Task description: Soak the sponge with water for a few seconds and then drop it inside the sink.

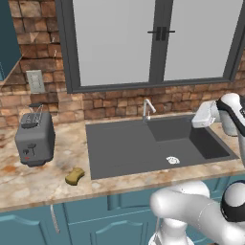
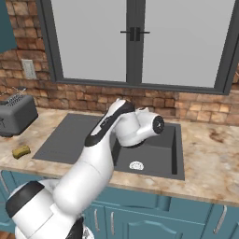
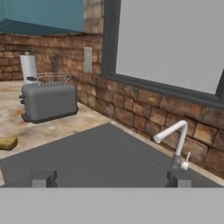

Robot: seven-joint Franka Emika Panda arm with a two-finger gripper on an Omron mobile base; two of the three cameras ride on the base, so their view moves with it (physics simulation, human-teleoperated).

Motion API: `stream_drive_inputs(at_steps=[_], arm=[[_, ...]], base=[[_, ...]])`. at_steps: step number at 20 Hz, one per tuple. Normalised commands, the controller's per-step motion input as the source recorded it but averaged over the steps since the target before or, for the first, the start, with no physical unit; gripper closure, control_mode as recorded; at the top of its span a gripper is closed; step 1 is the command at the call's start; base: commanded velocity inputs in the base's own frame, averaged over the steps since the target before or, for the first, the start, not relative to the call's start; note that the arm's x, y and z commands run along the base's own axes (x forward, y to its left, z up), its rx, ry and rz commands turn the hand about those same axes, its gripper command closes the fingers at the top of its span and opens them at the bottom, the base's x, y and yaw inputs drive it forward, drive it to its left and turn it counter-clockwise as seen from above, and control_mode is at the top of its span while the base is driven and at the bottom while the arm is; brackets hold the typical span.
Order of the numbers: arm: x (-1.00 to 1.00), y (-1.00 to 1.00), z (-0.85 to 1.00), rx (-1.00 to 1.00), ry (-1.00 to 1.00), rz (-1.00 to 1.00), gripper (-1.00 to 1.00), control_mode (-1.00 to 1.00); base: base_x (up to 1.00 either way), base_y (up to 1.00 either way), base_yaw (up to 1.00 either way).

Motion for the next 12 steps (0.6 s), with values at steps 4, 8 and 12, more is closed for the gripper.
stream_drive_inputs(at_steps=[4,8,12], arm=[[0.44,0.00,-0.20,0.00,0.00,0.03,-1.00,-1.00],[0.39,0.00,-0.12,0.00,0.00,0.00,-1.00,-1.00],[0.28,0.00,-0.13,0.00,0.00,0.00,-1.00,-1.00]], base=[[0.00,0.00,0.00],[0.00,0.00,0.00],[0.00,0.00,0.00]])
